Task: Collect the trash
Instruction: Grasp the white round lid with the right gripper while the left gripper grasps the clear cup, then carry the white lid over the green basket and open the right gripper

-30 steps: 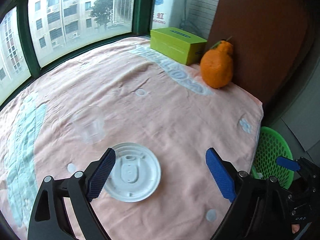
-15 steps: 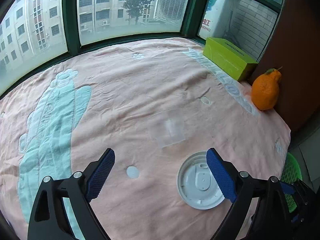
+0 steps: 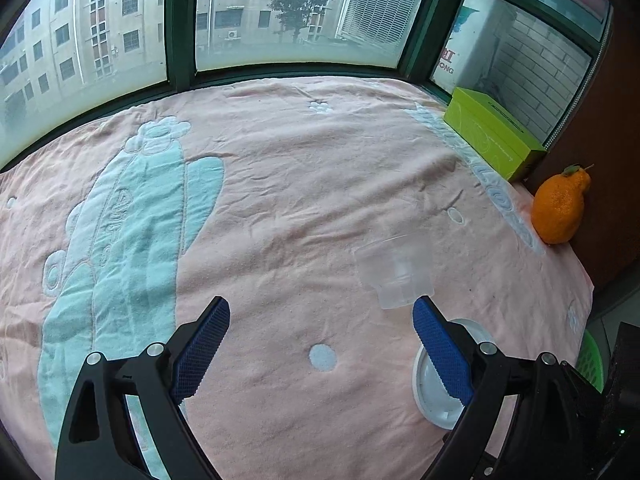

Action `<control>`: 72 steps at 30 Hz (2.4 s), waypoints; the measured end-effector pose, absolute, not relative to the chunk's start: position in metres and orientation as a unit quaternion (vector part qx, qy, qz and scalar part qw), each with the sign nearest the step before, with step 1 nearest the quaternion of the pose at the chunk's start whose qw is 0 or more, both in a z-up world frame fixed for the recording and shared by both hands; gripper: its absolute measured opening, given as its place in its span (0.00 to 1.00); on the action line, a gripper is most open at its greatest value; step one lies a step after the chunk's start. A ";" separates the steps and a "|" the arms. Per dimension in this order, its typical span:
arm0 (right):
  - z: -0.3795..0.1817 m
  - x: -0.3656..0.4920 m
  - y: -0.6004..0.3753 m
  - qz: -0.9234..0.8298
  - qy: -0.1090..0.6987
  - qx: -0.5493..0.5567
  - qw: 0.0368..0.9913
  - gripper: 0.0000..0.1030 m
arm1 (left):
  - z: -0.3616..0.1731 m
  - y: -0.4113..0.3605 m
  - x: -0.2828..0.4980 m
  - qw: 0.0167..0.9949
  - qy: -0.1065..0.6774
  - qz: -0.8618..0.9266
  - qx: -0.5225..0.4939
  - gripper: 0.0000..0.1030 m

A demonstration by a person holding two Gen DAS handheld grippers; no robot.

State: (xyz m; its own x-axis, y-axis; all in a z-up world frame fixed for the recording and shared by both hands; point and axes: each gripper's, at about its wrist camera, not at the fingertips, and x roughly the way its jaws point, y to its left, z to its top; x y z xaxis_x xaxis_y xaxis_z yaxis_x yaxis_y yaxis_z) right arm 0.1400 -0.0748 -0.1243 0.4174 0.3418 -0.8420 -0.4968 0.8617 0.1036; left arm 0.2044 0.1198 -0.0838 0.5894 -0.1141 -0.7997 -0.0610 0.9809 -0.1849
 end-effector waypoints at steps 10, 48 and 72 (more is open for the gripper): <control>-0.135 0.151 -0.057 0.237 0.470 -0.097 0.845 0.95 | -0.094 0.125 0.209 0.883 0.459 -0.015 -0.093 0.87; -0.110 0.132 -0.128 0.199 0.459 -0.035 0.865 0.82 | -0.127 0.065 0.284 0.848 0.506 -0.077 -0.137 0.68; -0.079 0.086 -0.219 0.131 0.427 0.003 0.895 0.82 | -0.066 -0.005 0.218 0.870 0.454 -0.162 -0.099 0.57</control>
State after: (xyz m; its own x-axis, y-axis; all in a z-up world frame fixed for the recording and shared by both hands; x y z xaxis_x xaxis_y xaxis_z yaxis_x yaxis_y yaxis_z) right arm 0.0855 -0.2191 -0.0794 0.6012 0.2373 -0.7631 -0.2314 0.9657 0.1180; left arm 0.2185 -0.0054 -0.0658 0.5347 -0.3713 -0.7591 0.1920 0.9282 -0.3188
